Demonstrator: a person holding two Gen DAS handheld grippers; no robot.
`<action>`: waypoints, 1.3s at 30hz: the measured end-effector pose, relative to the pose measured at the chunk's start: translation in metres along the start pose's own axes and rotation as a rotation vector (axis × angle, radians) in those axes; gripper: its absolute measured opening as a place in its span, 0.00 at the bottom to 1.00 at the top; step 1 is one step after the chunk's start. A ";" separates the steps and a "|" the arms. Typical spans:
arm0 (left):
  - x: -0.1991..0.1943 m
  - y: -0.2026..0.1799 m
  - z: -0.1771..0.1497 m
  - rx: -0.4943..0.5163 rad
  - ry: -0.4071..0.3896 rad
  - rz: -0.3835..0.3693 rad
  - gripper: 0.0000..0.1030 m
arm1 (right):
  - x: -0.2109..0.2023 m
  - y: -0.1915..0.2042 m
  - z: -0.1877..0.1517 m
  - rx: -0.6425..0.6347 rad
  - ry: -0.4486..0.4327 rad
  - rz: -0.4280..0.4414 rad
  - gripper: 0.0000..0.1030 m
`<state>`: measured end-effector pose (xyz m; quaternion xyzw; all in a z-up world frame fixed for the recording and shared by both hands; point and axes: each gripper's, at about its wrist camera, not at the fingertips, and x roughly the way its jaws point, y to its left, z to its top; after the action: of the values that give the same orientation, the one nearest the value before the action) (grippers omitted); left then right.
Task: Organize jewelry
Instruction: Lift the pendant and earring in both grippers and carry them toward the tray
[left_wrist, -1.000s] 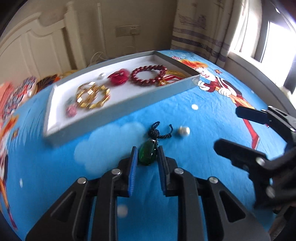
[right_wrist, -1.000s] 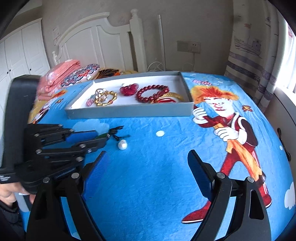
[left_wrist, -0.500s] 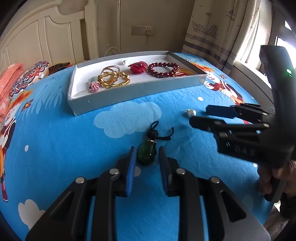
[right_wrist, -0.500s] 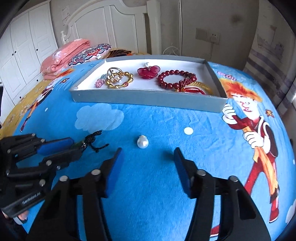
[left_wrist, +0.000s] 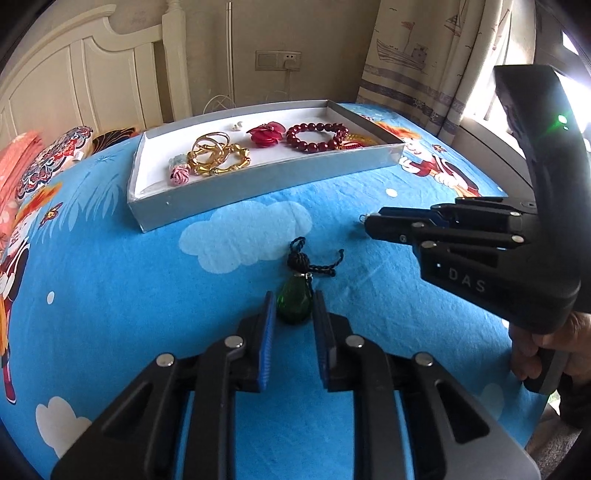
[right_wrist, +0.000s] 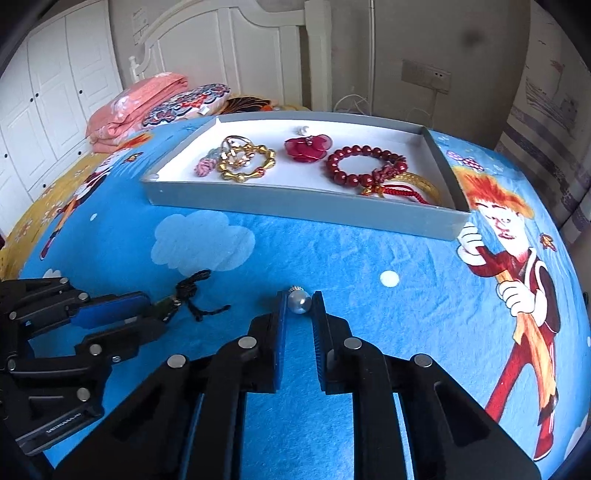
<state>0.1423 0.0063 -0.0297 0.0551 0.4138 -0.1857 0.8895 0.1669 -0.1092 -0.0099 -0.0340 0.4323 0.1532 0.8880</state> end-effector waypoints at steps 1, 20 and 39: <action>-0.001 0.000 0.000 -0.006 -0.006 0.001 0.19 | -0.002 -0.001 0.000 0.004 -0.007 0.007 0.15; -0.031 -0.004 0.013 -0.043 -0.152 0.046 0.19 | -0.053 -0.007 -0.014 0.058 -0.137 0.000 0.15; -0.047 -0.005 0.014 -0.154 -0.204 0.131 0.19 | -0.075 -0.014 -0.020 0.117 -0.216 -0.040 0.15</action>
<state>0.1227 0.0114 0.0148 -0.0055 0.3298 -0.0995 0.9388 0.1129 -0.1445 0.0348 0.0261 0.3414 0.1127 0.9328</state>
